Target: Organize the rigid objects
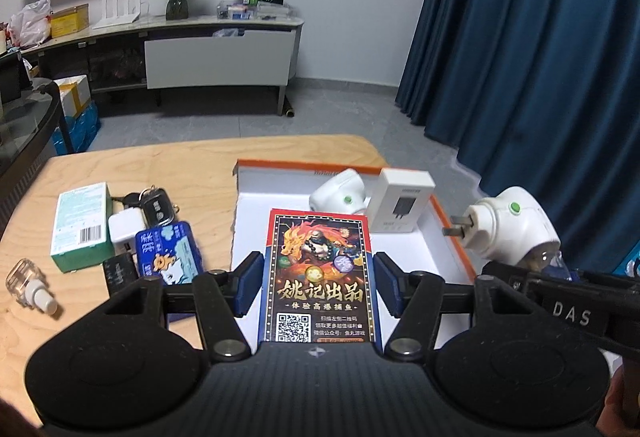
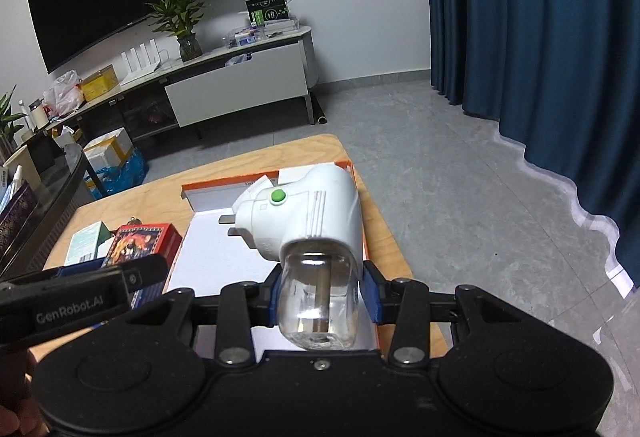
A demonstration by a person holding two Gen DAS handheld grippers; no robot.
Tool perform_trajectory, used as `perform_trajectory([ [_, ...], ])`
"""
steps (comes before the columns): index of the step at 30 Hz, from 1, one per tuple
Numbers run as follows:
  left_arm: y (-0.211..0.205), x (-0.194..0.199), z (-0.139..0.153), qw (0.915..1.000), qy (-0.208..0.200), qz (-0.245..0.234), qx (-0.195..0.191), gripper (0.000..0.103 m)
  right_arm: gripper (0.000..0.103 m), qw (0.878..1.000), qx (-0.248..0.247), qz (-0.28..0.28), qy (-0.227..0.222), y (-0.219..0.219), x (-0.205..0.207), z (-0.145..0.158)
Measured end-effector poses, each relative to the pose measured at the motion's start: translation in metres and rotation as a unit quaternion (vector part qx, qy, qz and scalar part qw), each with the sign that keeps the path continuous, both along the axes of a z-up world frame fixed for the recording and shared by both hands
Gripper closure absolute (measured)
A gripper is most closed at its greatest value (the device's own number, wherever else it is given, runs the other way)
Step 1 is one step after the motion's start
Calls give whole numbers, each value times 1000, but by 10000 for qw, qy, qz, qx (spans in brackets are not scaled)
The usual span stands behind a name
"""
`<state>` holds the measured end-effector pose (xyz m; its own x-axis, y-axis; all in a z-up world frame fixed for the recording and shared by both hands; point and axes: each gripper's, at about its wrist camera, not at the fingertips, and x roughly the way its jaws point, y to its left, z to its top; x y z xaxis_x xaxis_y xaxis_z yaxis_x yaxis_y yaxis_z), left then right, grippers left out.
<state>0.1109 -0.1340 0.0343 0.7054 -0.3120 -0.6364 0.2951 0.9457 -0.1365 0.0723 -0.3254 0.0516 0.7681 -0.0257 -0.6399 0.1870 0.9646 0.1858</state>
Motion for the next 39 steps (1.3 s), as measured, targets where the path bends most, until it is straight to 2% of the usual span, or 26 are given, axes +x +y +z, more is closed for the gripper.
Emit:
perform_trajectory([
  [5,2,1,4,9999,56,138,-77,43,55,10000,33,-5,53,-1,2,-4],
  [39,6,-1,4,9995,160,166,-194,43,55,9999,13,86,106,7,5,-7],
])
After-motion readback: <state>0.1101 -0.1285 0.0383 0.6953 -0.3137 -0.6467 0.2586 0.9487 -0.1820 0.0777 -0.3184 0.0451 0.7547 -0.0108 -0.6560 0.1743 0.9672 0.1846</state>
